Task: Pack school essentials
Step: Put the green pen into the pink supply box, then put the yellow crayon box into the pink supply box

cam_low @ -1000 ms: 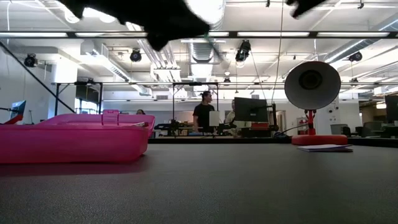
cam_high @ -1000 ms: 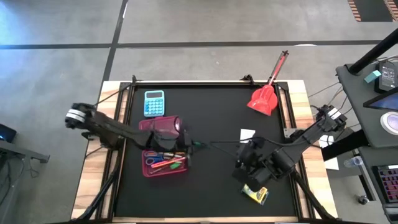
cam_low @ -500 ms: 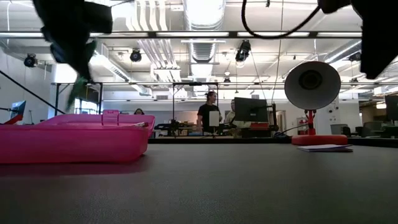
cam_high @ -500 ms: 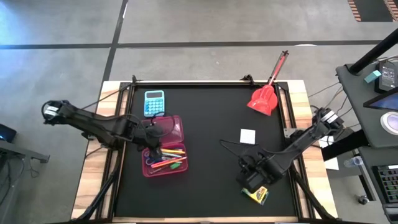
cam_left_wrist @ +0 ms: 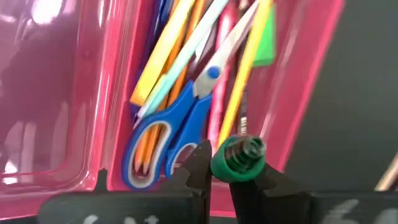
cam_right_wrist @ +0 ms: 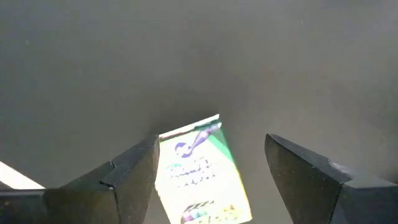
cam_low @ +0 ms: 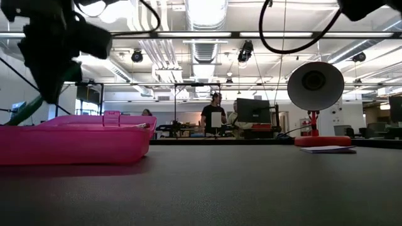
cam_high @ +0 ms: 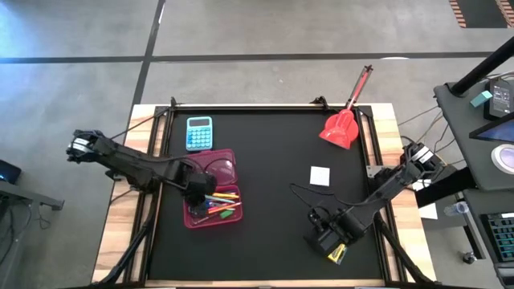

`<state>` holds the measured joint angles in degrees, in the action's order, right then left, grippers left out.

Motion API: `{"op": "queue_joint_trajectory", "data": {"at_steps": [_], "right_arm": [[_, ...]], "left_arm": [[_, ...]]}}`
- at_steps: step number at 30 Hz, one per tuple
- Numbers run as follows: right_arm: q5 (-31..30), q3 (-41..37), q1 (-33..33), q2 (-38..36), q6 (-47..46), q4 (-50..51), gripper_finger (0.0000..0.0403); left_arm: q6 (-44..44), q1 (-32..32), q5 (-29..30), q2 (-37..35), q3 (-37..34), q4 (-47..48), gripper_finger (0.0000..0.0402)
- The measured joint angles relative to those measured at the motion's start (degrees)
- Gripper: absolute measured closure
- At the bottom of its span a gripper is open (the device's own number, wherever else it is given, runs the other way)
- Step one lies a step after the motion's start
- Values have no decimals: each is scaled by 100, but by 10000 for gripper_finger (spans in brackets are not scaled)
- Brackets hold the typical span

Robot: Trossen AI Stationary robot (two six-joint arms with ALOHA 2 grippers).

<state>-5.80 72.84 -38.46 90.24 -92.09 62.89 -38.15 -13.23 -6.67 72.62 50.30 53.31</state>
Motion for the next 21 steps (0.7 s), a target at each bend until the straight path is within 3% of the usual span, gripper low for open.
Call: {"op": "queue_joint_trajectory", "data": {"at_steps": [8,15,21], "right_arm": [[-2,-4,-377,0,-613,-64,112],[-17,-24,-600,0,-855,-72,104],[-28,-105,-728,27,-711,-65,111]], "left_arm": [[442,0,-8,709,134,-52,343],[617,9,4,800,313,-76,286],[749,2,280,790,588,-708,270]]}}
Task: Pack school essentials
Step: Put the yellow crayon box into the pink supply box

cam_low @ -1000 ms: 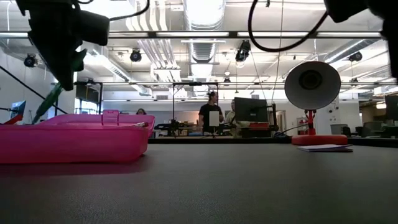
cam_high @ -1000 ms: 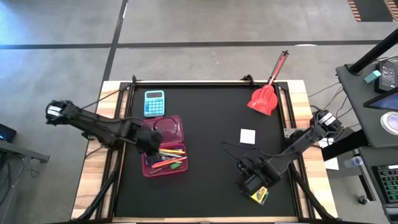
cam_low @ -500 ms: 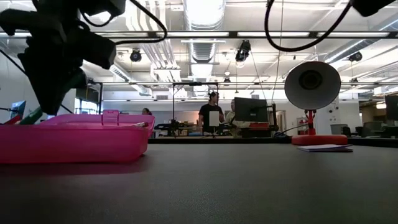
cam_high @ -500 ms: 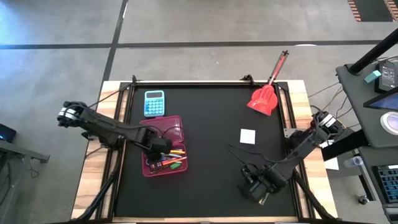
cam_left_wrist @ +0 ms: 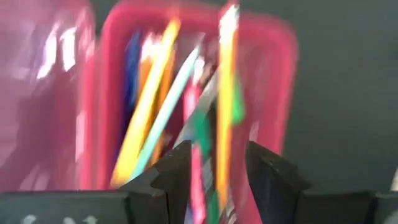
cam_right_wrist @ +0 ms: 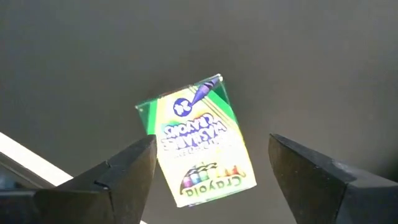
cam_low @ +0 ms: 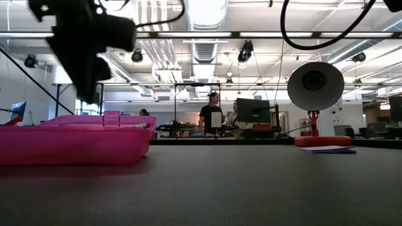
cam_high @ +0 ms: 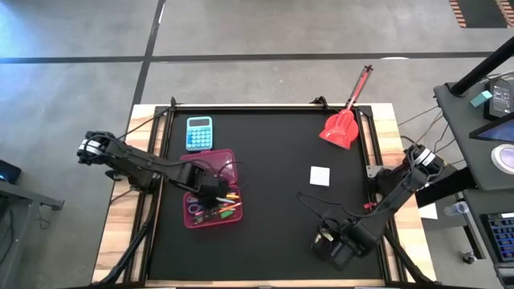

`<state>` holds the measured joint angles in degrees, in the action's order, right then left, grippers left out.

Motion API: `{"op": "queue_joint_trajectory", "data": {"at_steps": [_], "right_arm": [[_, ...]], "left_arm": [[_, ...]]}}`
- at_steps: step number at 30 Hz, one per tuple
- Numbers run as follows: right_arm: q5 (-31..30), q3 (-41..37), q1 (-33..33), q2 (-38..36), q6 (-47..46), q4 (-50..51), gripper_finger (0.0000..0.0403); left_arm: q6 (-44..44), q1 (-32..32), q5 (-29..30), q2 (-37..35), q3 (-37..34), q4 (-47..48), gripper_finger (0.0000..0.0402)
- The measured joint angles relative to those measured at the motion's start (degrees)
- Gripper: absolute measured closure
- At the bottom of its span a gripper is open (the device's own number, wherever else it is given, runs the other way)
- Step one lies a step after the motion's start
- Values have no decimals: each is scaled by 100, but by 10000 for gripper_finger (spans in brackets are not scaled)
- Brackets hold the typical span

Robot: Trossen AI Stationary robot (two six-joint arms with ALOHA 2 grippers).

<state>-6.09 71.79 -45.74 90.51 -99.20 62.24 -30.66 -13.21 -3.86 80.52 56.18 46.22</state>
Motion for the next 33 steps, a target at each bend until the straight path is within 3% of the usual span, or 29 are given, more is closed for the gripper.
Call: {"op": "queue_joint_trajectory", "data": {"at_steps": [6,13,19,24,28,33], "right_arm": [[-183,-53,-181,319,127,-22,110],[196,-18,-391,677,131,-141,92],[553,129,-636,711,-90,-193,88],[666,130,-977,711,-887,-298,97],[480,120,-1147,711,-1546,-331,101],[93,70,-1163,711,-1639,-475,101]], "left_arm": [[404,-120,1,5,-158,-1948,270],[561,-533,1,67,-212,-3378,269],[599,-876,16,67,-212,-3698,269],[597,-1121,306,67,-219,-3721,269],[601,-1233,424,67,-223,-3867,269],[601,-1274,442,67,-254,-4030,269]]}}
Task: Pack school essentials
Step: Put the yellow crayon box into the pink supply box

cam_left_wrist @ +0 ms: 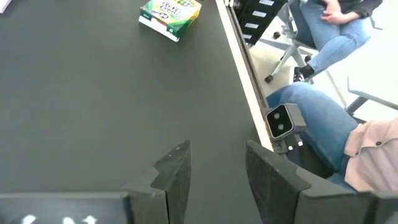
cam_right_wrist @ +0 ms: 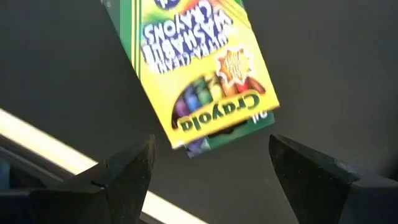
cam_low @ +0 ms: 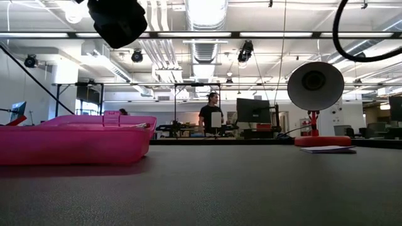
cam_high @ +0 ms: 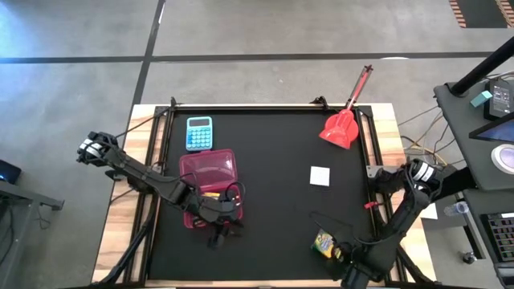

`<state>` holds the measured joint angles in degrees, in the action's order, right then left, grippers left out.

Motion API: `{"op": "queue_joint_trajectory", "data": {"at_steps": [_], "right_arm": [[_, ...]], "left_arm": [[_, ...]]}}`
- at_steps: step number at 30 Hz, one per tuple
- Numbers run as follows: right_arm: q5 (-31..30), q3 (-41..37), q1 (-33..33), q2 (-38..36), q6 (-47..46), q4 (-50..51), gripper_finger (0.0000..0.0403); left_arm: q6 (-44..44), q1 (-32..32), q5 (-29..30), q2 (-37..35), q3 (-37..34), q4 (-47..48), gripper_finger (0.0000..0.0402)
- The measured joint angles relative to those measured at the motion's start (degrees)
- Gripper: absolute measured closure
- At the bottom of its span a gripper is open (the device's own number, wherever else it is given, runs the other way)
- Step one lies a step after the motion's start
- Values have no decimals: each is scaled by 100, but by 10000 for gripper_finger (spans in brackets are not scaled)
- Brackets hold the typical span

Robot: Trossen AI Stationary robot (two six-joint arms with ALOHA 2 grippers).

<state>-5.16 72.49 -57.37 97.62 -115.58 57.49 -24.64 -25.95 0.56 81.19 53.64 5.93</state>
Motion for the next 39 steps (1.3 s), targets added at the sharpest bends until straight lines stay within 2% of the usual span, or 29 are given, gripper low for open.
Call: {"op": "queue_joint_trajectory", "data": {"at_steps": [14,20,26,31,35,39], "right_arm": [[-684,-729,1,0,257,-1177,101],[-1826,-874,163,-2,1193,-1501,101],[-2972,-997,547,-2,2639,-1800,101],[-2560,-809,678,-134,2965,-1710,101],[-2403,-674,517,-296,2586,-1409,101],[-2215,-677,290,-306,2053,-1252,101]], "left_arm": [[107,-155,46,198,-73,-317,269],[371,-155,46,312,-73,-528,269],[972,-160,63,618,-73,-1135,269],[1205,-160,66,1002,-73,-1648,269],[1471,-160,66,1278,-73,-2042,269],[1516,-157,64,1663,-75,-2952,269]]}}
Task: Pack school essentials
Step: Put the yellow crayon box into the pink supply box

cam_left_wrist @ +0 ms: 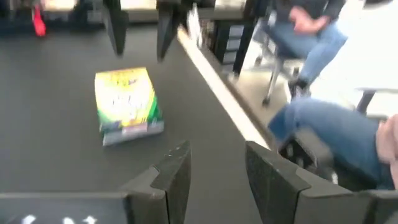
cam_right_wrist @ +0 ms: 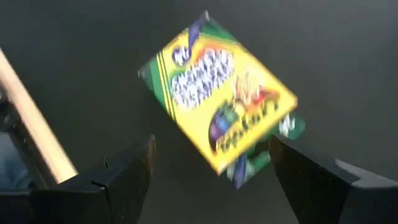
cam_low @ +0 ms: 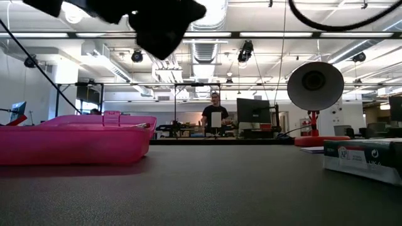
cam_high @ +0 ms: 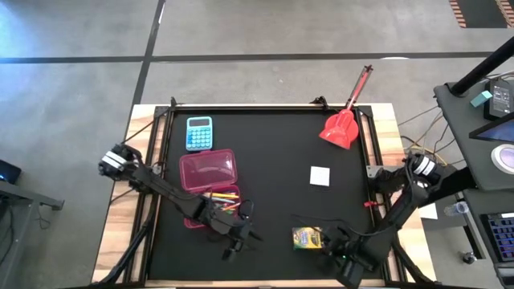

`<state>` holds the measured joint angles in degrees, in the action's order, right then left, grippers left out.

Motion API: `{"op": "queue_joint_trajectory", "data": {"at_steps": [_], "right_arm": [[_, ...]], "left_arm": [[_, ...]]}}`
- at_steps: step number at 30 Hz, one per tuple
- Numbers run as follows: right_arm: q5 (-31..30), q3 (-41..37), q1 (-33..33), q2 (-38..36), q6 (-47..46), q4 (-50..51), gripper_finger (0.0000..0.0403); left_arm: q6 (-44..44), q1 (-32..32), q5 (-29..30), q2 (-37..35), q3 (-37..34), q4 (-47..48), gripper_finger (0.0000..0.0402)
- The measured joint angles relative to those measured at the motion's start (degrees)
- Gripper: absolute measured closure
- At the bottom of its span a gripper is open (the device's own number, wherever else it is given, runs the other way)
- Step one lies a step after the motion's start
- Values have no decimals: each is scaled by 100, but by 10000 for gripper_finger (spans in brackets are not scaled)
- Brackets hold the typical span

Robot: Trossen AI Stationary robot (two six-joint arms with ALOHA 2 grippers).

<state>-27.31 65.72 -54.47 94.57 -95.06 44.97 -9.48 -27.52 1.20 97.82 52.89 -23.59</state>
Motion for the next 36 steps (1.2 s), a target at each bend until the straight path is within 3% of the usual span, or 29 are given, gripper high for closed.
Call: {"op": "queue_joint_trajectory", "data": {"at_steps": [8,11,18,29,36], "right_arm": [[766,-141,-103,113,-742,183,101],[791,-263,-90,117,-743,225,101],[699,-595,136,111,-722,111,101],[-340,-742,756,126,516,-249,101],[-438,-550,874,122,1321,-315,101]], "left_arm": [[272,7,-43,1163,16,-2567,269],[278,14,-47,1575,169,-3004,269],[285,29,-49,2120,675,-3007,269],[282,304,-38,2184,738,-2848,269],[237,433,543,2184,706,-2081,269]]}}
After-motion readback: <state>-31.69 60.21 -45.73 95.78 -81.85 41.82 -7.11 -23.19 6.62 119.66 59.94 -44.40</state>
